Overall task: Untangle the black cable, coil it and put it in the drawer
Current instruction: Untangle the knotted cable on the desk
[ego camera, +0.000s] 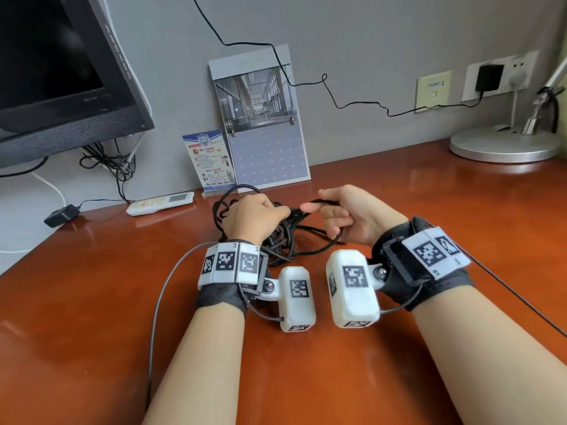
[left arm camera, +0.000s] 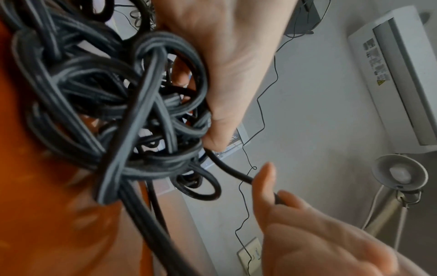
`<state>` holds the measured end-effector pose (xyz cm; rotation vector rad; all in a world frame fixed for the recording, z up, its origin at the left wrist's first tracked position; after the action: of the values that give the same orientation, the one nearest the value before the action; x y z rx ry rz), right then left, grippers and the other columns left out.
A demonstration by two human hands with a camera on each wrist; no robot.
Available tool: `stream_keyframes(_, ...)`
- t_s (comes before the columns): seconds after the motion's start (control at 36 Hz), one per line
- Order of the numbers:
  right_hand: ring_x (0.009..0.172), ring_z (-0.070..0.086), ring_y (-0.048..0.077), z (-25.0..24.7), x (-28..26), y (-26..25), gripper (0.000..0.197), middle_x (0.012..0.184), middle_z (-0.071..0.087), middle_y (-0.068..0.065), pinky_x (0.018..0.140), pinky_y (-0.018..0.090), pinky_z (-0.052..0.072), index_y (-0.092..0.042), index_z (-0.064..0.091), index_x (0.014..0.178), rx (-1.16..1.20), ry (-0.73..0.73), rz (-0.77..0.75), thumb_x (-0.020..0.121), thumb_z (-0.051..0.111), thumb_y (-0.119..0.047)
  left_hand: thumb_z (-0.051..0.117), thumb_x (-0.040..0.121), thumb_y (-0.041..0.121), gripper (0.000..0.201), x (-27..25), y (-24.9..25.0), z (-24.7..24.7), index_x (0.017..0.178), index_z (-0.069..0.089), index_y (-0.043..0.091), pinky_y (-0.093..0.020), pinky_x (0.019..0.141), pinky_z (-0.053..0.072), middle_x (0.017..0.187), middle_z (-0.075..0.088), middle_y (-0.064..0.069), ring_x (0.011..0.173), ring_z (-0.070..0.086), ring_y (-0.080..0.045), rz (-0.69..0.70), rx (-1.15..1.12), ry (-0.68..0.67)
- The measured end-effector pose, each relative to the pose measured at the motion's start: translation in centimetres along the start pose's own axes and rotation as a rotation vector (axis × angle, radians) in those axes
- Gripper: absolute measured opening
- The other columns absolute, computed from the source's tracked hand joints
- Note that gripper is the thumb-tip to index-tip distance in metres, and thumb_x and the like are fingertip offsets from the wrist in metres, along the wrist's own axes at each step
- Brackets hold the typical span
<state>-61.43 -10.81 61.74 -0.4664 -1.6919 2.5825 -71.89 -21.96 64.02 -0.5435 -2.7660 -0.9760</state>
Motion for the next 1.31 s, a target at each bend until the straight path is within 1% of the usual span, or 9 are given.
stream_keyframes(0.14, 0.033, 0.033, 0.006, -2.1, -0.2, -1.9, 0.032, 0.039, 0.043, -0.009, 0.042, 0.013, 0.039, -0.010, 0.055, 0.070, 0.272, 0.166, -0.221, 0.095, 0.036, -0.014, 0.065, 0.076, 0.043, 0.025, 0.0, -0.2, -0.3, 0.066, 0.057, 0.021, -0.026, 0.069, 0.040, 0.075, 0.064, 0.009, 0.080, 0.060, -0.018, -0.009, -0.041, 0.000)
stream_keyframes(0.25, 0.030, 0.019, 0.008, -1.8, -0.5, -2.1, 0.042, 0.034, 0.024, -0.009, 0.037, 0.014, 0.028, -0.018, 0.043, 0.051, 0.301, 0.106, -0.203, 0.092, 0.032, -0.019, 0.064, 0.076, 0.040, 0.024, -0.2, -0.1, -0.3, 0.064, 0.056, 0.022, -0.025, 0.069, 0.038, 0.081, 0.067, 0.009, 0.078, 0.060, -0.015, -0.009, -0.067, -0.007)
stream_keyframes(0.36, 0.025, 0.016, 0.004, -0.8, -0.3, -0.2, 0.053, 0.032, 0.020, -0.010, 0.032, 0.013, 0.022, -0.006, 0.060, 0.070, 0.020, -0.004, 0.032, 0.101, 0.033, -0.039, 0.066, 0.075, 0.041, 0.023, -0.4, 0.2, -0.1, 0.066, 0.058, 0.022, -0.026, 0.068, 0.040, 0.075, 0.066, 0.009, 0.076, 0.059, -0.015, 0.010, -0.015, -0.005)
stream_keyframes(0.5, 0.027, 0.023, 0.005, -0.7, -0.2, 1.1, 0.045, 0.041, 0.046, -0.004, 0.032, 0.015, 0.023, 0.001, 0.061, 0.092, -0.128, -0.036, 0.161, 0.103, 0.027, -0.025, 0.066, 0.075, 0.042, 0.021, -0.5, 0.2, 0.0, 0.070, 0.060, 0.022, -0.025, 0.065, 0.038, 0.072, 0.062, 0.010, 0.074, 0.057, -0.015, 0.013, 0.033, -0.015)
stream_keyframes(0.89, 0.033, 0.026, 0.007, -2.7, -0.4, -2.6, 0.028, 0.042, 0.038, -0.009, 0.036, 0.018, 0.021, -0.014, 0.049, 0.067, 0.234, 0.180, -0.318, 0.089, 0.033, -0.012, 0.068, 0.076, 0.041, 0.023, -0.7, -0.4, -0.6, 0.063, 0.065, 0.022, -0.023, 0.068, 0.039, 0.066, 0.062, 0.015, 0.064, 0.054, -0.005, -0.041, -0.145, 0.016)
stream_keyframes(1.03, 0.029, 0.014, 0.008, -2.7, -0.4, -1.8, 0.033, 0.034, 0.020, -0.008, 0.035, 0.015, 0.013, -0.016, 0.041, 0.058, -0.131, 0.121, -0.149, 0.088, 0.027, -0.018, 0.068, 0.076, 0.041, 0.021, -1.1, 0.1, -0.8, 0.069, 0.068, 0.021, -0.020, 0.054, 0.034, 0.067, 0.062, 0.012, 0.066, 0.052, -0.010, 0.005, -0.062, 0.022)
stream_keyframes(1.17, 0.037, 0.040, 0.013, -2.5, -0.4, -1.9, 0.023, 0.061, 0.062, 0.004, 0.034, 0.014, 0.031, -0.006, 0.058, 0.100, -0.852, 0.339, -0.117, 0.094, 0.037, -0.012, 0.068, 0.076, 0.041, 0.016, -1.6, 0.6, -0.6, 0.072, 0.068, 0.025, -0.019, 0.053, 0.032, 0.066, 0.062, 0.011, 0.066, 0.053, -0.009, 0.050, 0.000, -0.033)
stream_keyframes(1.22, 0.055, 0.052, 0.018, -1.5, -0.1, -2.3, 0.034, 0.091, 0.065, 0.005, 0.044, 0.020, 0.043, -0.017, 0.060, 0.110, -1.041, 0.346, -0.208, 0.090, 0.036, -0.003, 0.068, 0.076, 0.040, 0.017, -1.7, 0.7, -0.6, 0.073, 0.070, 0.024, -0.017, 0.051, 0.030, 0.067, 0.063, 0.010, 0.059, 0.049, -0.004, 0.051, 0.020, -0.023)
stream_keyframes(1.31, 0.091, 0.060, 0.022, -0.4, -0.2, -2.6, 0.038, 0.109, 0.065, 0.001, 0.085, 0.031, 0.050, -0.022, 0.068, 0.112, -1.250, 0.299, -0.349, 0.090, 0.042, -0.005, 0.067, 0.076, 0.040, 0.019, -1.7, 0.6, -0.7, 0.075, 0.071, 0.021, -0.015, 0.051, 0.029, 0.072, 0.066, 0.007, 0.055, 0.045, -0.002, 0.041, 0.022, 0.009)
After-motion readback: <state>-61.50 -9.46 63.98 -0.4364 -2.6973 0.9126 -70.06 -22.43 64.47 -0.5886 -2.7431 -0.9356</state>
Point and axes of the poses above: each hand's wrist, its own x-axis towards the middle knuckle, its own z-axis out of the palm, y = z × x, the point moved 8 cm from there along x, towards the middle knuckle
